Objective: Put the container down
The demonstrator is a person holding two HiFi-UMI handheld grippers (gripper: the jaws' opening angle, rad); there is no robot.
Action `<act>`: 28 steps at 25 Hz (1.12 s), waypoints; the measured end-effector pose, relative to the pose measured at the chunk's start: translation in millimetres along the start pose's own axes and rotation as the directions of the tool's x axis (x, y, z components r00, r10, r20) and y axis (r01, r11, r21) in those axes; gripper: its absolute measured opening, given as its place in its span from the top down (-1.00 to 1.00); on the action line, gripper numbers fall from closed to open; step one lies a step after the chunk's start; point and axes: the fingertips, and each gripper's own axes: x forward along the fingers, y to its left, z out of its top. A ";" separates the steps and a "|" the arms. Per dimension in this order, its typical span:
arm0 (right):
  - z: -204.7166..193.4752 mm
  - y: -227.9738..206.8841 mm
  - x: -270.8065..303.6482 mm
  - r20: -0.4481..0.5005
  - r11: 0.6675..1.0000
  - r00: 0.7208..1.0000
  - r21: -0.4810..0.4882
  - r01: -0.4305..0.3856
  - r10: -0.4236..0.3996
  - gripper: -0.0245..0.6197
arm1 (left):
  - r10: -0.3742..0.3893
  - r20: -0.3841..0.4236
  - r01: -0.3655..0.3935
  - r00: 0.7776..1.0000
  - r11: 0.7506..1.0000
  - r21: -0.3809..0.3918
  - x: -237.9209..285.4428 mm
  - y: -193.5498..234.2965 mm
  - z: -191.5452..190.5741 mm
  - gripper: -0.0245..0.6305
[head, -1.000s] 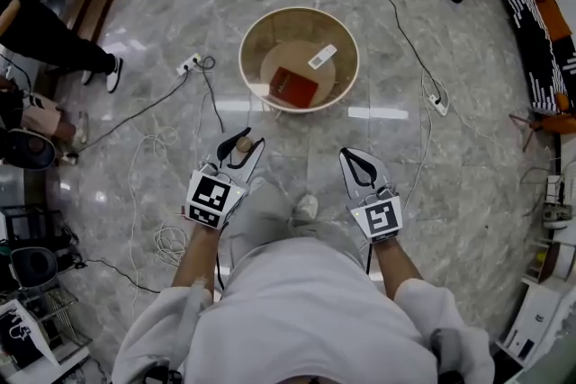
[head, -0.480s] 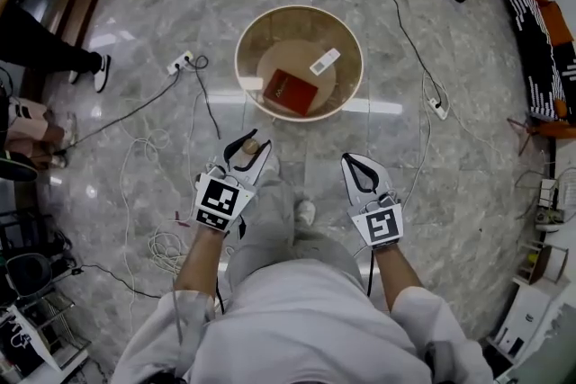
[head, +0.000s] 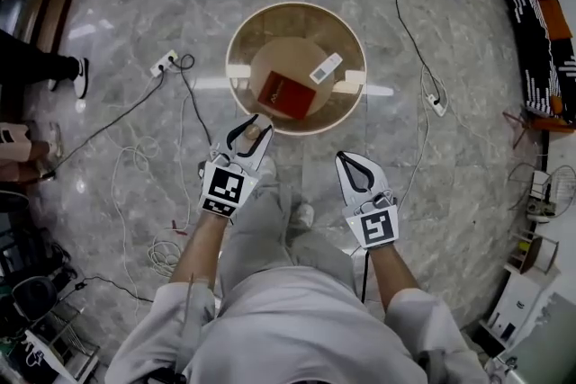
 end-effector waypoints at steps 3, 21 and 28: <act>-8.4 -11.5 34.7 -0.013 1.000 1.000 0.002 0.006 -0.006 0.90 | -0.002 0.010 0.002 1.000 1.000 0.007 28.5 29.9 -11.9 0.52; -133.3 -67.9 179.0 -0.022 0.992 0.992 0.003 -0.128 0.128 0.90 | 0.060 -0.027 -0.060 0.998 0.998 0.003 204.6 106.9 -136.1 0.52; -195.7 -89.2 222.8 -0.022 0.988 0.988 0.008 -0.155 0.155 0.91 | 0.077 -0.050 -0.076 0.996 0.997 0.010 266.2 126.5 -193.4 0.52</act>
